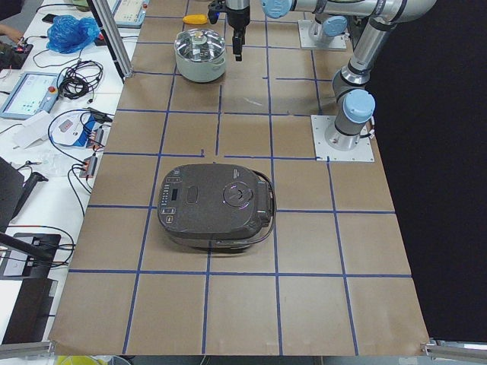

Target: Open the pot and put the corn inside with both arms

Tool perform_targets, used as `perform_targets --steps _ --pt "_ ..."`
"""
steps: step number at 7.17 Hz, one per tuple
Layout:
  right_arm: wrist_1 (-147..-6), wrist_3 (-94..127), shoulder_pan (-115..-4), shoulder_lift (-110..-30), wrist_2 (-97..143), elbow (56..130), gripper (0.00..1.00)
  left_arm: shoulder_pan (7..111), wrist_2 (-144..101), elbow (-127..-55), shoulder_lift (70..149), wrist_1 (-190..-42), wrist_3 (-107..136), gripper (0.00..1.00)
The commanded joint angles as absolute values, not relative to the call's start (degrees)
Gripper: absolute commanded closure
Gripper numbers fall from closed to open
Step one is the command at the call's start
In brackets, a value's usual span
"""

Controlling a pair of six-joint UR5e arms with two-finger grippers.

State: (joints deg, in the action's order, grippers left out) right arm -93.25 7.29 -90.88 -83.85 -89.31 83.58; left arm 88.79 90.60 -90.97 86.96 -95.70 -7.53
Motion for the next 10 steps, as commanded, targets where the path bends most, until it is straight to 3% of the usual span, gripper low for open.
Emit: perform_targets --steps 1,3,5,7,10 --pt "-93.16 7.29 -90.88 -83.85 -88.77 83.58 0.00 88.68 90.62 -91.84 86.83 -95.62 -7.82 0.00" --pt "-93.69 5.03 -90.27 -83.06 -89.47 83.24 0.00 88.59 90.44 -90.89 87.54 -94.75 -7.74 0.00" --pt "-96.57 2.65 -84.49 -77.12 -91.57 79.31 0.03 89.03 89.57 -88.52 88.94 -92.02 -6.68 0.00" --pt "-100.95 -9.66 -81.66 -66.06 -91.93 74.55 0.06 94.44 88.95 -79.51 97.42 -91.67 -2.93 0.00" --pt "-118.15 -17.12 -74.73 -51.91 -91.58 76.19 0.11 109.39 86.57 -67.26 115.70 -78.46 10.00 0.00"
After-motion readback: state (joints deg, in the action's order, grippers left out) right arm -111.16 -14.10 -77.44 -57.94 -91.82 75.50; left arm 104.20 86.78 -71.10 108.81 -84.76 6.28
